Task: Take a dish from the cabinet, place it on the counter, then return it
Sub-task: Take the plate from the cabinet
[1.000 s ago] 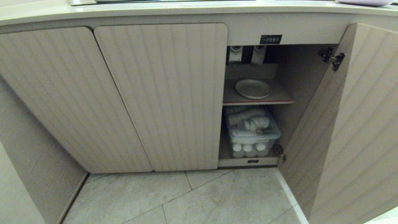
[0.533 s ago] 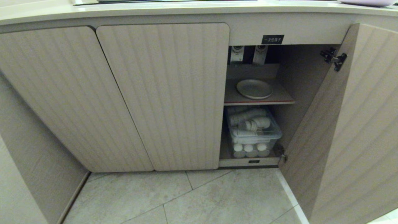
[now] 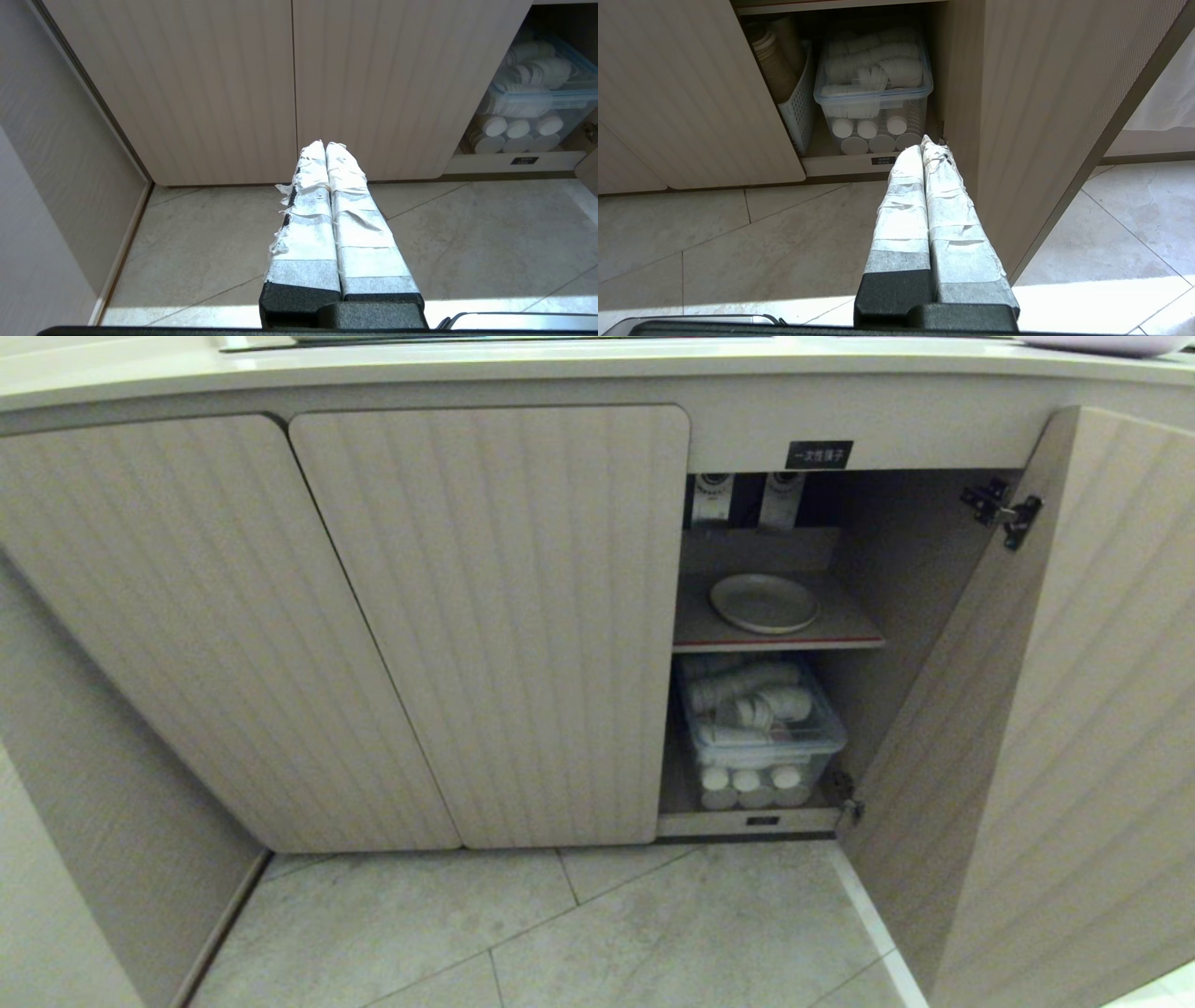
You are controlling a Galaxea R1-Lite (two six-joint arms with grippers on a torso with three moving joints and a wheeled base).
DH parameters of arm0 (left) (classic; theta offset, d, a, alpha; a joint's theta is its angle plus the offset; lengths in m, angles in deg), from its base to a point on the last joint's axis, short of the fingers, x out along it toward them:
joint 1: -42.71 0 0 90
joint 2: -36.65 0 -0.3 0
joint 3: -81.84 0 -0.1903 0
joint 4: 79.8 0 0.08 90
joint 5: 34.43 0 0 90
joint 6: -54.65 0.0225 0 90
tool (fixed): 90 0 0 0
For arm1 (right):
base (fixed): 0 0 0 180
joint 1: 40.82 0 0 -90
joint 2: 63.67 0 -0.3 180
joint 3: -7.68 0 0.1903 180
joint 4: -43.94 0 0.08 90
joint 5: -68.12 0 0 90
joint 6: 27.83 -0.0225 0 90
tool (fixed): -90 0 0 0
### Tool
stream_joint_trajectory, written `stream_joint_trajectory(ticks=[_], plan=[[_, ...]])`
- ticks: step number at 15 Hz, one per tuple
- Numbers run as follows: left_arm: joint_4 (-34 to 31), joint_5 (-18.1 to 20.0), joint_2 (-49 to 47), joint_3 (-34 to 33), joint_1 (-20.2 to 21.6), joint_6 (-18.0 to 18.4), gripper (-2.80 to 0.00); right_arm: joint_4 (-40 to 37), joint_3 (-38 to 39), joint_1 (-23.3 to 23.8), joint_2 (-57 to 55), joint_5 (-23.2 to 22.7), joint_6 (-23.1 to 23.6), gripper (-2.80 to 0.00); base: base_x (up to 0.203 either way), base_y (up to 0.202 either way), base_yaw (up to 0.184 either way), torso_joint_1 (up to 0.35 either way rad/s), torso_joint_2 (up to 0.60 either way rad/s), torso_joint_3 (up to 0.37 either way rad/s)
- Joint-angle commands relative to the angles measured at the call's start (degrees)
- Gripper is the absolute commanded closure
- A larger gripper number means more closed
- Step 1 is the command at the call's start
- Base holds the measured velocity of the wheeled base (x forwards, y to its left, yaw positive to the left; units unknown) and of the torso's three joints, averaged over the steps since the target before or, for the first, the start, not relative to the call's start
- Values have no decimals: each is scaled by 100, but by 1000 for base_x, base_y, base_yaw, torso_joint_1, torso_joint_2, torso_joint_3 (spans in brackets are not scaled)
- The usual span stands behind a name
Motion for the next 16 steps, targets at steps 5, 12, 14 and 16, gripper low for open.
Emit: stream_joint_trajectory(ticks=[5,12,14,16], plan=[[0,0,2,0,0,7,0,5,-2,-2,0,1,-4,0,95,0,-1,2,0,3],[0,0,2,0,0,7,0,-2,2,-2,0,1,-4,0,196,-1,1,2,1,2],[0,-9,2,0,0,7,0,7,2,-2,0,1,-3,0,198,0,1,2,2,2],[0,-8,2,0,0,7,0,-2,2,-2,0,1,-4,0,195,0,-1,1,4,2]])
